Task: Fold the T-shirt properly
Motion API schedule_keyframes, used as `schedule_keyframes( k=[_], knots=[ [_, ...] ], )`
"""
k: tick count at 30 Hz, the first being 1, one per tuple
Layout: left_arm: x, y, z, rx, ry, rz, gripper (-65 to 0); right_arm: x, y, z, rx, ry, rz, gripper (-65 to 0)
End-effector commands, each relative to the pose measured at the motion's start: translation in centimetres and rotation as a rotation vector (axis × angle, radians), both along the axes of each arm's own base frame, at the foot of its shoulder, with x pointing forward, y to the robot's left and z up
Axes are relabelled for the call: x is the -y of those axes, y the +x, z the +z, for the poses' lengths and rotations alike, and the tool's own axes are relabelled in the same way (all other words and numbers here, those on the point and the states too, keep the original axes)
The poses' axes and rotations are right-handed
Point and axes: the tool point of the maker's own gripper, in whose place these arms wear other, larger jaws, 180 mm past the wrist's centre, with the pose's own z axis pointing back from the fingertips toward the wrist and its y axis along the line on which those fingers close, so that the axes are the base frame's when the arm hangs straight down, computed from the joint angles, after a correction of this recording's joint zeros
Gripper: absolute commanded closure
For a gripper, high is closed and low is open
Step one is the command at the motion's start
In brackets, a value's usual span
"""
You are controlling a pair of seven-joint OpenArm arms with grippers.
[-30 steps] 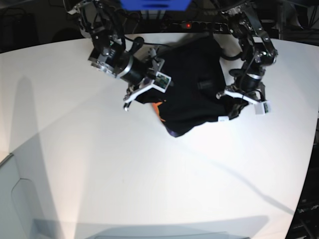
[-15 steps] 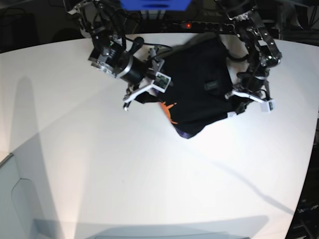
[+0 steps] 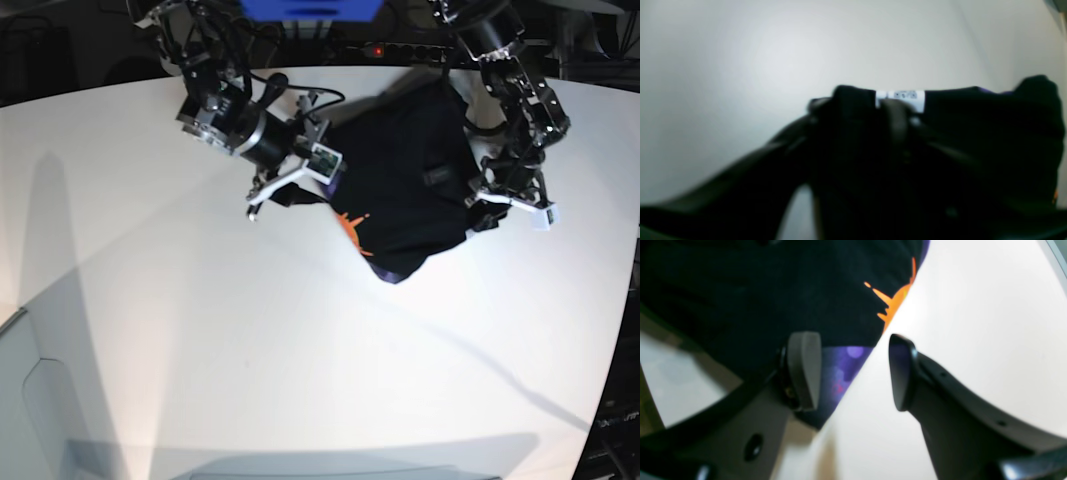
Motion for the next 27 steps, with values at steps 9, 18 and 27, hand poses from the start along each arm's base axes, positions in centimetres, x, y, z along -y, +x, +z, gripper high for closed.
schedule_keyframes(
  k=[9,18,27],
  knots=[
    [0.0,0.2,7.4,0.209,0.032,-0.021,-45.1,-0.8,0.7,1.7,0.042,0.051,0.006,-33.0],
    [-4.3,-4.7,5.3,0.125,0.048,0.106,-45.3,-1.4,1.9,2.9,0.074,0.072,0.001,-33.1],
    [-1.1,-5.8,-0.3,0.003,-0.086,0.088,-45.1,-3.3,3.6,4.5,0.096,0.133,-0.009,-32.3]
  ],
)
